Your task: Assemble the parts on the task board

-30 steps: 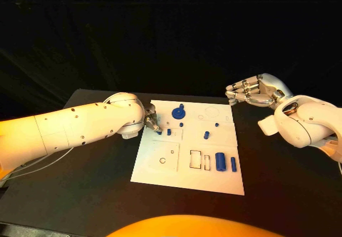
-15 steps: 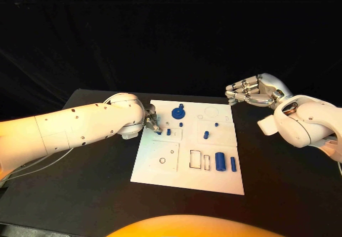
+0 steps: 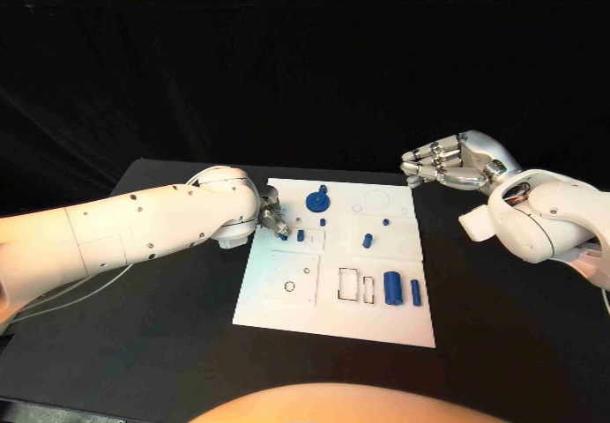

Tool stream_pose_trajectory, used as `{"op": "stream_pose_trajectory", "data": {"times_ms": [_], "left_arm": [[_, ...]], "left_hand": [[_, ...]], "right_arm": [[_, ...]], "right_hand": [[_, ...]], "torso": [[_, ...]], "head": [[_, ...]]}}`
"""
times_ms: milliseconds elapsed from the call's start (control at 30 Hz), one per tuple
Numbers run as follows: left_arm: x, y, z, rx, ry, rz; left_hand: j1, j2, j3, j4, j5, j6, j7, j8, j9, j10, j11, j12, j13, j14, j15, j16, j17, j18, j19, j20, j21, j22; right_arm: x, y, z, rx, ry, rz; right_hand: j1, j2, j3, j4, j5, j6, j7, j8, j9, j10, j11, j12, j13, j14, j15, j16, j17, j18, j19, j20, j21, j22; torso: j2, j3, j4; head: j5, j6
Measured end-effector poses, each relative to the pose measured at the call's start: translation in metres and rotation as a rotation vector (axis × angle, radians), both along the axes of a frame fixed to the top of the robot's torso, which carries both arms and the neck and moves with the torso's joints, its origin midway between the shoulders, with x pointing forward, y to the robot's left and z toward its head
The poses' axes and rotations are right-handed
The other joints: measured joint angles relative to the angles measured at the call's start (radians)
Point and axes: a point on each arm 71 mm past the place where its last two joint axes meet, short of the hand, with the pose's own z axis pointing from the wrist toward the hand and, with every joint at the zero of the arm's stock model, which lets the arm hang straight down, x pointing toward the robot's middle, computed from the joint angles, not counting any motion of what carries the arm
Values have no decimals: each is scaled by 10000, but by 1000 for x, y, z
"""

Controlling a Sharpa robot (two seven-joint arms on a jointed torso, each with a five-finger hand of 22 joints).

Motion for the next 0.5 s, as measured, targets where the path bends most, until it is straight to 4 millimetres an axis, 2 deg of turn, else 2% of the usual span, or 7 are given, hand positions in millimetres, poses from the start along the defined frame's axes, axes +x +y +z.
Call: {"op": "stream_pose_trajectory", "data": {"times_ms": [333,500], "left_arm": [[2,-1,-2,41,11,33],[2,-1,-3,68,36,51]], "left_hand": [[-65,15,-466,277,0,126,-145,38,-196,67,-67,67,58,26,-44,0,0,1,35,-35,39,0],[-174,39,-1087,522,4,263,-287,84,-382,105,-106,115,88,26,-45,0,2,1,35,-35,39,-1]], "right_arm": [[0,0,0,0,2,-1],[0,0,0,0,3,-2]], "right_hand": [[0,0,0,0,0,0,0,0,0,0,0,0,0,0,0,0,0,1,0,0,0,1],[0,0,0,0,0,0,0,0,0,0,0,0,0,0,0,0,1,0,0,0,0,1]], "torso": [[-3,0,-3],[-4,0,2]], "head": [[-27,-21],[-35,-18]]}}
